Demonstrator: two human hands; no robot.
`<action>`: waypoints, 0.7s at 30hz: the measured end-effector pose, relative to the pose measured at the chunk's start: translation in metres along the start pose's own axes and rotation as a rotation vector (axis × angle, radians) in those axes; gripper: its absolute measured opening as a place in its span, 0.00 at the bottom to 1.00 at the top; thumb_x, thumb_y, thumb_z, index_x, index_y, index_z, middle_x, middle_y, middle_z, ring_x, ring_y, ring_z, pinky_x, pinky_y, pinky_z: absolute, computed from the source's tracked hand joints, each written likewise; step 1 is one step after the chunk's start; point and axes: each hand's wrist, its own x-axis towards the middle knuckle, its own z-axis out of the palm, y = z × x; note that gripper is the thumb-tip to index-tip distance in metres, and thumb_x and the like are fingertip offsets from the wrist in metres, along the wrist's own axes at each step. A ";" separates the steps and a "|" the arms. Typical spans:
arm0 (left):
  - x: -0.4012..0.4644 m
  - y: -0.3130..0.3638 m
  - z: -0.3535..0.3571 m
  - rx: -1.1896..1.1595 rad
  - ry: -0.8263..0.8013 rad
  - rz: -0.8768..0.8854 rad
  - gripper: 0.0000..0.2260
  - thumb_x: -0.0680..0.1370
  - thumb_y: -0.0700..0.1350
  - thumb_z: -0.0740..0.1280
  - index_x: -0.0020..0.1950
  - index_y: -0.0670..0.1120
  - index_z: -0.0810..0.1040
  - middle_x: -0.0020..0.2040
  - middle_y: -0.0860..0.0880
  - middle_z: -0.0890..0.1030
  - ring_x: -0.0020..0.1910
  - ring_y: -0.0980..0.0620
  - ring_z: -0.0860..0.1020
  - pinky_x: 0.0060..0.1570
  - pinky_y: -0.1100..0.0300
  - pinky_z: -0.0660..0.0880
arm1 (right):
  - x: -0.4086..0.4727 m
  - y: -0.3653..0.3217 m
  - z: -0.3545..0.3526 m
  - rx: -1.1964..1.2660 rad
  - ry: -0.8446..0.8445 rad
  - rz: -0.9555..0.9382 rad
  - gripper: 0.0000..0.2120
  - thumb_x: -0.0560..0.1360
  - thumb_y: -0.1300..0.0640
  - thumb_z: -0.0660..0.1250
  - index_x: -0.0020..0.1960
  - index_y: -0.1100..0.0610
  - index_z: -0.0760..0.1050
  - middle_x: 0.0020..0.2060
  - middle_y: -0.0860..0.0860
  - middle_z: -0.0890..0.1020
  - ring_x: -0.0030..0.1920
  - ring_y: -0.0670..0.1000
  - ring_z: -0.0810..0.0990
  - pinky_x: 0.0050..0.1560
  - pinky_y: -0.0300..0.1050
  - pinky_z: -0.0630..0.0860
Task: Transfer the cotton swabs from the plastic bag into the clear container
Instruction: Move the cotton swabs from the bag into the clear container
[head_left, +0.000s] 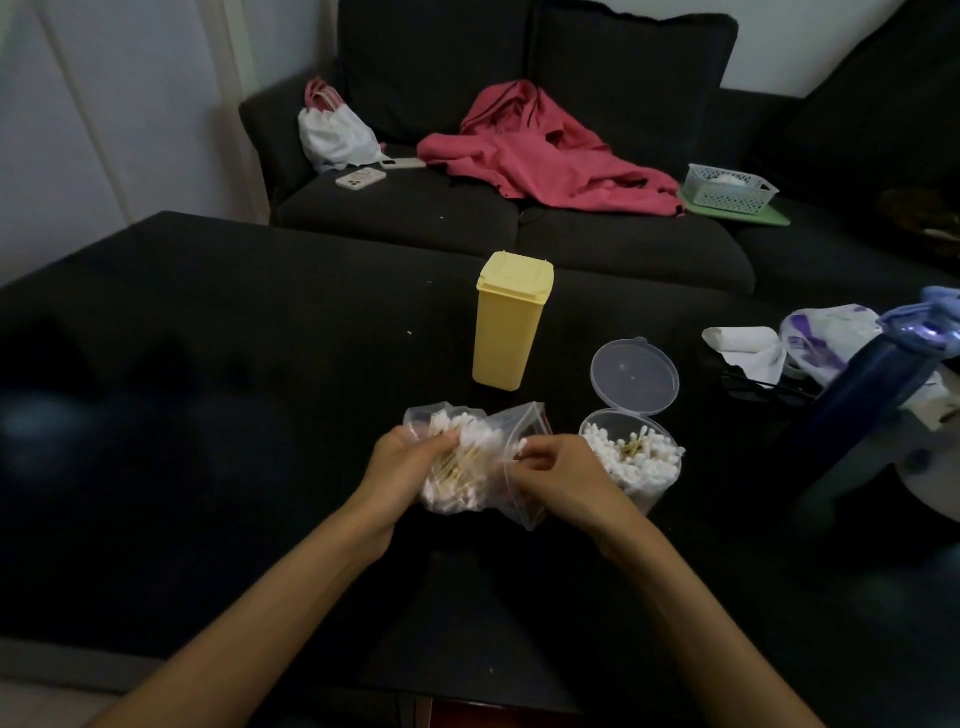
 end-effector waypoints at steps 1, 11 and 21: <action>0.000 0.001 -0.001 -0.003 0.013 0.009 0.08 0.79 0.42 0.63 0.57 0.47 0.78 0.46 0.48 0.85 0.43 0.54 0.84 0.36 0.63 0.78 | 0.000 0.000 -0.001 -0.021 -0.032 -0.021 0.05 0.75 0.60 0.66 0.48 0.57 0.80 0.45 0.56 0.84 0.47 0.52 0.83 0.46 0.42 0.79; 0.000 0.008 -0.003 0.115 -0.059 -0.016 0.07 0.79 0.43 0.64 0.55 0.48 0.78 0.43 0.50 0.85 0.41 0.56 0.84 0.33 0.65 0.77 | -0.001 -0.001 -0.002 -0.170 0.005 -0.140 0.12 0.72 0.53 0.71 0.43 0.64 0.81 0.39 0.58 0.84 0.42 0.53 0.84 0.44 0.50 0.81; 0.009 0.016 -0.023 0.259 0.044 -0.046 0.05 0.79 0.42 0.64 0.53 0.48 0.75 0.45 0.48 0.82 0.41 0.55 0.81 0.35 0.64 0.74 | -0.006 -0.006 -0.021 0.175 0.007 -0.119 0.04 0.71 0.62 0.70 0.45 0.59 0.82 0.37 0.52 0.85 0.35 0.44 0.83 0.37 0.31 0.77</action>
